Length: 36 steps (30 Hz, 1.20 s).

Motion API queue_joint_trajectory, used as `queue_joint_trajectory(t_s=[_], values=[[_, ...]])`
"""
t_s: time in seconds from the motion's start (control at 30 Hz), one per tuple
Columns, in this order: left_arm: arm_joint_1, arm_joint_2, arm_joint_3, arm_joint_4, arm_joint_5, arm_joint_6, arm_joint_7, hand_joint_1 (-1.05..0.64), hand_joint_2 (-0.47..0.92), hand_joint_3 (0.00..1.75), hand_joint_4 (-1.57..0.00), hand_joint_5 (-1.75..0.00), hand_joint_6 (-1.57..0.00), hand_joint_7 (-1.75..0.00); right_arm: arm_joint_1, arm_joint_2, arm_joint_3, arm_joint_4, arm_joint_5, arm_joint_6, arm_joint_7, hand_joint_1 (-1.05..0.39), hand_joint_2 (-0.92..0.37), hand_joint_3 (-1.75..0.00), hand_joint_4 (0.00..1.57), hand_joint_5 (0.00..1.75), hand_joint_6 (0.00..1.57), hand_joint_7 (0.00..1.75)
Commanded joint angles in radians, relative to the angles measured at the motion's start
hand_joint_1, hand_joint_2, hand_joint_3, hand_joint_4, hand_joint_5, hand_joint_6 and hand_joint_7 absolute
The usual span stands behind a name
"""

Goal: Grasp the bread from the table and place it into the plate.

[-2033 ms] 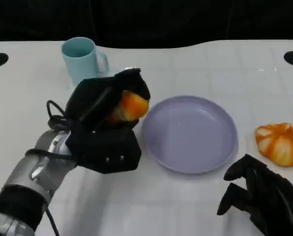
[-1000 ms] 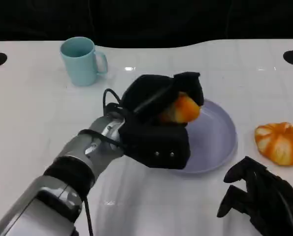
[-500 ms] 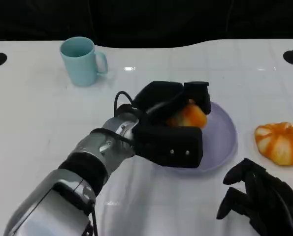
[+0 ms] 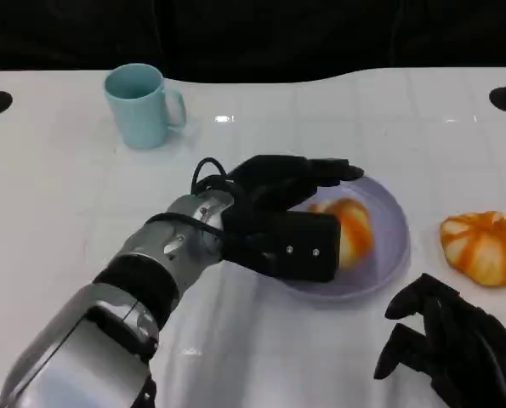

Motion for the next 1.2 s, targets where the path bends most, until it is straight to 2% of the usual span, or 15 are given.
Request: queue_joint_trajectory(t_s=[0.03,0.27,0.53,0.77,0.83,0.87,0.93,0.97,1.2], values=[[-0.022,0.017,-0.012,-0.023,0.006,0.020,-0.050,-0.93,0.92,0.58,0.00,-0.26,-0.07,-0.03,0.006,-0.004,-0.006,-0.005,0.003,-0.019,0.007,-0.51,-0.92,-0.53,0.63,1.75,0.42,1.72],[-0.004,0.033,-0.005,-0.060,0.002,0.024,-0.068,-1.01,0.92,0.66,0.00,-0.16,-0.06,-0.02,0.005,-0.009,-0.006,-0.013,-0.001,-0.008,0.000,-0.51,-0.92,-0.53,0.62,1.75,0.42,1.71],[0.040,0.072,0.035,-0.135,-0.053,-0.006,-0.103,-1.00,0.92,0.67,0.00,-0.14,-0.05,-0.02,0.002,-0.011,-0.012,-0.005,0.008,-0.012,0.011,-0.51,-0.92,-0.53,0.63,1.75,0.42,1.69],[0.142,0.099,0.135,-0.257,-0.211,-0.025,-0.193,-0.91,0.92,0.55,-0.09,-0.23,-0.12,-0.05,0.005,-0.009,-0.012,-0.008,-0.001,-0.019,0.010,-0.51,-0.92,-0.55,0.63,1.75,0.43,1.72],[0.190,0.098,0.179,-0.298,-0.281,-0.044,-0.212,-0.86,0.92,0.49,-0.15,-0.29,-0.18,-0.07,0.007,-0.008,-0.014,-0.008,0.000,-0.021,0.010,-0.51,-0.92,-0.54,0.62,1.75,0.42,1.71],[0.209,0.095,0.198,-0.313,-0.314,-0.053,-0.222,-0.79,0.92,0.43,-0.18,-0.46,-0.25,-0.08,0.007,-0.009,-0.014,-0.009,-0.002,-0.022,0.009,-0.51,-0.92,-0.54,0.62,1.75,0.42,1.71],[0.254,0.076,0.247,-0.344,-0.400,-0.072,-0.242,-0.74,0.92,0.37,-0.19,-0.66,-0.32,-0.09,0.007,-0.007,-0.017,-0.012,0.004,-0.012,0.005,-0.51,-0.92,-0.53,0.62,1.75,0.42,1.70],[0.276,0.067,0.269,-0.361,-0.440,-0.073,-0.255,-0.68,0.92,0.33,-0.25,-0.80,-0.40,-0.11,0.007,-0.006,-0.019,-0.013,0.007,-0.009,0.004,-0.51,-0.92,-0.53,0.62,1.75,0.43,1.70],[0.409,0.040,0.354,-0.491,-0.601,-0.070,-0.301,-0.57,0.92,0.29,-0.48,-1.13,-0.63,-0.22,0.005,-0.009,-0.018,-0.014,0.002,-0.008,0.002,-0.51,-0.92,-0.53,0.62,1.75,0.42,1.70]])
